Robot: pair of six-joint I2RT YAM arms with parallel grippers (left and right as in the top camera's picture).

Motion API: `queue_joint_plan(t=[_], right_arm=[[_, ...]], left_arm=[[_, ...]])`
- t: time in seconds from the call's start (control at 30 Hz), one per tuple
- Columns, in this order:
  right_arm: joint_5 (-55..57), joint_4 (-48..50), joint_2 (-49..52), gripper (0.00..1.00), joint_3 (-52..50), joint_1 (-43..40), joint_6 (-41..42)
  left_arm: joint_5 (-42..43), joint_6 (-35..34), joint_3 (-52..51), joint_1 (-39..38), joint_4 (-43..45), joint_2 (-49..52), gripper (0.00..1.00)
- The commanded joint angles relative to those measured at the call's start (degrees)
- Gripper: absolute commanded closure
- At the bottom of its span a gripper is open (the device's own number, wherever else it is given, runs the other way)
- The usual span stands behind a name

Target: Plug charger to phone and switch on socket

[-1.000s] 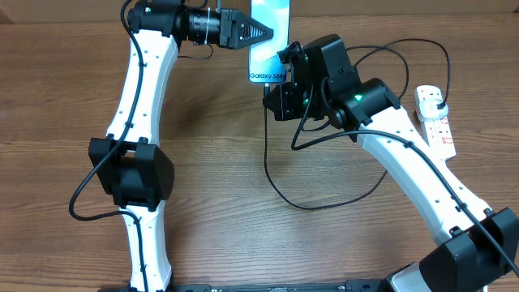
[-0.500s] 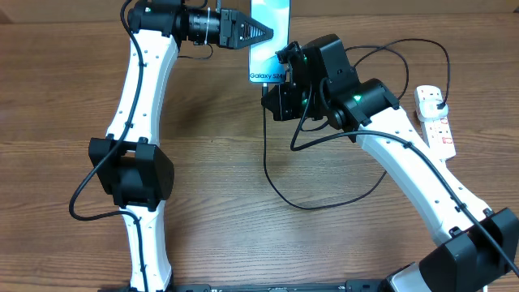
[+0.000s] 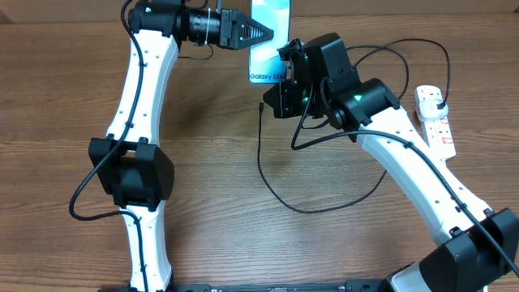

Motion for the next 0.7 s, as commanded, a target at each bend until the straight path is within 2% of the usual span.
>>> queue_joint_plan(t=[0.0,0.07,0.1,0.17,0.27,0.33,0.47,0.67], right_arm=[[0.6,-0.1,-2.0,0.96,1.8,-0.1,0.0],[0.8,-0.6,-2.0,0.94,1.8,-0.1,0.1],[2.9,-1.4,-2.0,0.88,1.8,-0.1,2.0],[5.6,-2.6,-2.0,0.82,1.8,-0.1,3.7],[5.8,-3.5,-2.0,0.64,2.0,-0.1,4.3],[6.3,-3.9,-1.9,0.61,2.8,-0.4,7.6],[7.4,-9.3,0.0,0.55,10.2,-1.4,7.2],[12.2,-24.8,10.7,0.47,29.8,-1.7,5.6]], left_arm=[[-1.2,0.9,0.6,0.1,0.3,-0.7,0.96],[-5.9,-1.6,0.6,0.8,0.3,-0.7,0.96],[-11.5,-4.8,0.6,1.5,0.0,-0.7,0.96],[-18.1,-7.8,0.6,2.4,-0.9,-0.7,0.96],[-25.1,-9.4,0.6,3.7,-2.9,-0.7,0.96],[-27.8,-9.7,0.6,4.3,-4.0,-0.7,0.96],[-29.5,-9.7,0.6,4.9,-5.2,-0.7,0.96],[-35.5,-13.0,0.6,4.9,-6.6,-0.7,0.96]])
